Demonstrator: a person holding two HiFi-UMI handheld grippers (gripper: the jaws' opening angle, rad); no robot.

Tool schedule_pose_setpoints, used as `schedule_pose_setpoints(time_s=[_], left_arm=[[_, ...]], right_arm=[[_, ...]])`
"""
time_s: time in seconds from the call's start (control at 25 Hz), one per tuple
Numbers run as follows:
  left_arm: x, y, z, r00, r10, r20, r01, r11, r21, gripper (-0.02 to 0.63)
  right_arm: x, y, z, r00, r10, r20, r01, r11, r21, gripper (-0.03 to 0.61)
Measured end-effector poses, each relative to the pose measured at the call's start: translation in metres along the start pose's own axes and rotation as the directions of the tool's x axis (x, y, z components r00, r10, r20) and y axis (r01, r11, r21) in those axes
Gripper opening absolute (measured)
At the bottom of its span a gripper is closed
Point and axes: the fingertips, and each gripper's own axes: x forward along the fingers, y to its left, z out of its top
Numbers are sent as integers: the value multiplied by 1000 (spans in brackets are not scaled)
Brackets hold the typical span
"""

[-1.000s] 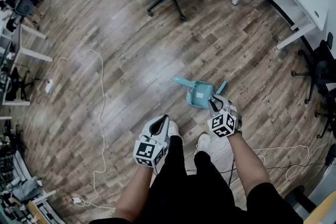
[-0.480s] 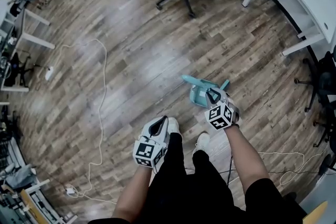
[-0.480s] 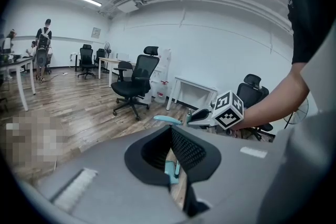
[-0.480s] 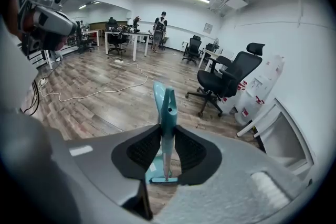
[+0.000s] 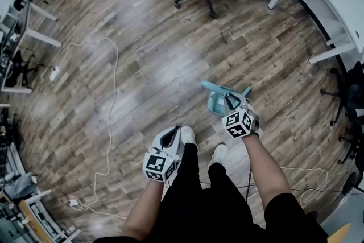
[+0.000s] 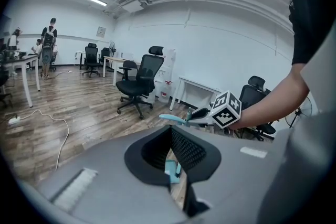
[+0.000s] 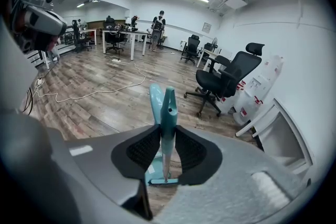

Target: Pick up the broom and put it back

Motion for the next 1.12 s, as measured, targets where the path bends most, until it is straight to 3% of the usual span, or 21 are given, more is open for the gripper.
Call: schedule_pose_setpoints(time_s=[0.52, 0.72, 1.04, 1.12], left_arm=[[2, -8, 6, 1000, -16, -16, 16, 1000, 2, 18], [11, -15, 18, 998, -54, 28, 52, 997, 51, 18], [20, -44, 65, 986, -138, 89, 125, 983, 134, 18], [22, -56, 79, 981, -165, 106, 147, 977, 155, 18]], right_arm=[[-16, 3, -2, 1000, -5, 27, 4, 999, 35, 156], [-49, 0, 1, 998, -24, 61, 20, 998, 60, 158], [-131, -17, 17, 981, -130, 145, 100, 975, 200, 3], [-155, -26, 28, 971, -149, 188, 98, 961, 258, 3]])
